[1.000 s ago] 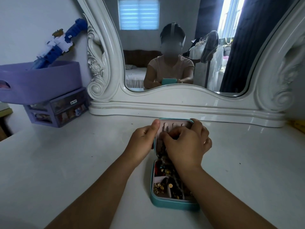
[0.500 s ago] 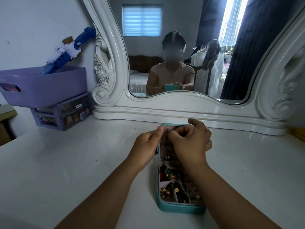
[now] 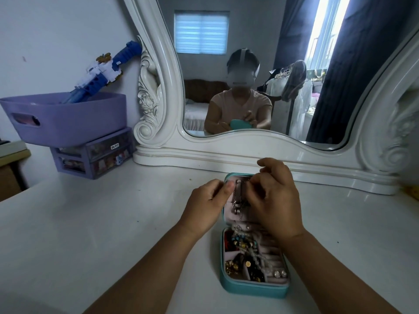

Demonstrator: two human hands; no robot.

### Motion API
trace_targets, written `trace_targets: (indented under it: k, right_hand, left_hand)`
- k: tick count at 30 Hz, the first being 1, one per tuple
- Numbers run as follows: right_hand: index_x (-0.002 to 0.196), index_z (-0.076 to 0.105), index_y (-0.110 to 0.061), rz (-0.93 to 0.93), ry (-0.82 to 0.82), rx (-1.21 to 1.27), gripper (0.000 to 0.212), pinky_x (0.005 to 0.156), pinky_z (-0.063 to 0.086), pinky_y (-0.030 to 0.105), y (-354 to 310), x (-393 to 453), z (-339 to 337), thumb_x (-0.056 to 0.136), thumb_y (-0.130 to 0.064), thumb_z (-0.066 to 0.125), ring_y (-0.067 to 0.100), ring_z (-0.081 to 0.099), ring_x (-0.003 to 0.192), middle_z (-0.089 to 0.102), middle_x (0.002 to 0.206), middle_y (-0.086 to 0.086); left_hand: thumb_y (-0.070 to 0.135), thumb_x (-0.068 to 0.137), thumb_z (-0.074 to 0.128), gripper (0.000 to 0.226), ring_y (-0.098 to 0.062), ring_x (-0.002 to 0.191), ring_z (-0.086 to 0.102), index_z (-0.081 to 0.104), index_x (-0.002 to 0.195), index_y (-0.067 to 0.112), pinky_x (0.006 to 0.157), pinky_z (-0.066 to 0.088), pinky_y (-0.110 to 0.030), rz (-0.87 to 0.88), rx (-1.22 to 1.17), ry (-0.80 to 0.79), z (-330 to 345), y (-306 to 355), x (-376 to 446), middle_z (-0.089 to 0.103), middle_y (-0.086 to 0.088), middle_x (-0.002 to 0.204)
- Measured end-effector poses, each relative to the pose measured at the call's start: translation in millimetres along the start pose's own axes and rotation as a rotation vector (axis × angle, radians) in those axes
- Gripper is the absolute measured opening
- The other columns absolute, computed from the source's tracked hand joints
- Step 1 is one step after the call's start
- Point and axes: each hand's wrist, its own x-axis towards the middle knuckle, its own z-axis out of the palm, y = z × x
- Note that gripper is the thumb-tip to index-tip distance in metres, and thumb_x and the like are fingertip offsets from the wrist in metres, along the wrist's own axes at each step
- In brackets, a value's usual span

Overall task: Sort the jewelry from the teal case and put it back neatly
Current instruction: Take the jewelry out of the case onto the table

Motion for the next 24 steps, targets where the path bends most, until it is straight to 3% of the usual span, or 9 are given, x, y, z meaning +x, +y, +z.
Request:
trace_targets:
  k: [2,4,11,16,20,24]
  right_hand:
    - [0.070,0.062,-0.001,0.013,-0.011,0.048,0.009,0.069,0.052,0.034,2.3,-1.2,0.3,0.076,-0.007,0.064,0.029,0.061,0.086,0.060,0.108,0.016]
    - [0.071,0.063,-0.001,0.039,-0.027,0.104,0.008,0.072,0.051,0.032,5.1,-2.0,1.6,0.076,-0.008,0.064,0.026,0.060,0.087,0.057,0.111,0.014]
    - [0.069,0.065,-0.011,0.244,-0.033,0.364,0.006,0.084,0.041,0.009,1.8,-4.7,2.8,0.074,-0.009,0.067,-0.001,0.050,0.101,0.048,0.118,-0.011]
    - [0.066,0.068,-0.011,0.506,-0.117,0.574,0.011,0.091,0.041,0.020,-3.0,-1.7,-3.8,0.075,-0.007,0.070,0.000,0.045,0.119,0.050,0.123,-0.013]
    - [0.066,0.068,-0.007,0.613,-0.116,0.773,0.011,0.094,0.046,0.034,0.7,0.7,-8.8,0.077,-0.006,0.069,-0.002,0.049,0.117,0.054,0.121,-0.013]
    - [0.069,0.069,-0.004,0.621,-0.156,0.872,0.008,0.094,0.046,0.033,1.8,3.3,-14.8,0.076,-0.005,0.069,-0.004,0.050,0.117,0.057,0.120,-0.007]
  left_hand:
    - [0.049,0.081,0.061,0.028,-0.004,0.058,0.051,0.053,0.069,0.024,0.060,0.045,-0.027,0.027,0.005,0.018,1.9,-2.2,0.8,0.056,0.008,0.061]
    - [0.051,0.071,0.064,0.031,-0.008,0.076,0.065,0.062,0.089,0.027,0.074,0.055,-0.039,0.024,-0.044,0.030,3.6,-1.2,-0.1,0.070,0.007,0.081]
    - [0.050,0.064,0.064,0.038,-0.010,0.077,0.065,0.061,0.095,0.028,0.071,0.055,-0.042,0.061,0.071,0.190,15.2,11.2,0.3,0.069,0.007,0.085]
    - [0.044,0.070,0.064,0.040,-0.009,0.091,0.063,0.060,0.106,0.028,0.080,0.054,-0.037,0.108,0.091,0.291,20.7,15.4,3.7,0.067,0.012,0.100]
    - [0.029,0.072,0.066,0.050,-0.002,0.113,0.052,0.053,0.120,0.039,0.095,0.045,-0.022,0.292,-0.040,0.203,15.5,18.4,4.5,0.052,0.015,0.120]
    - [0.017,0.074,0.057,0.034,0.001,0.123,0.043,0.067,0.102,0.035,0.096,0.038,-0.010,0.336,-0.118,0.079,12.5,21.5,2.8,0.045,0.014,0.132]
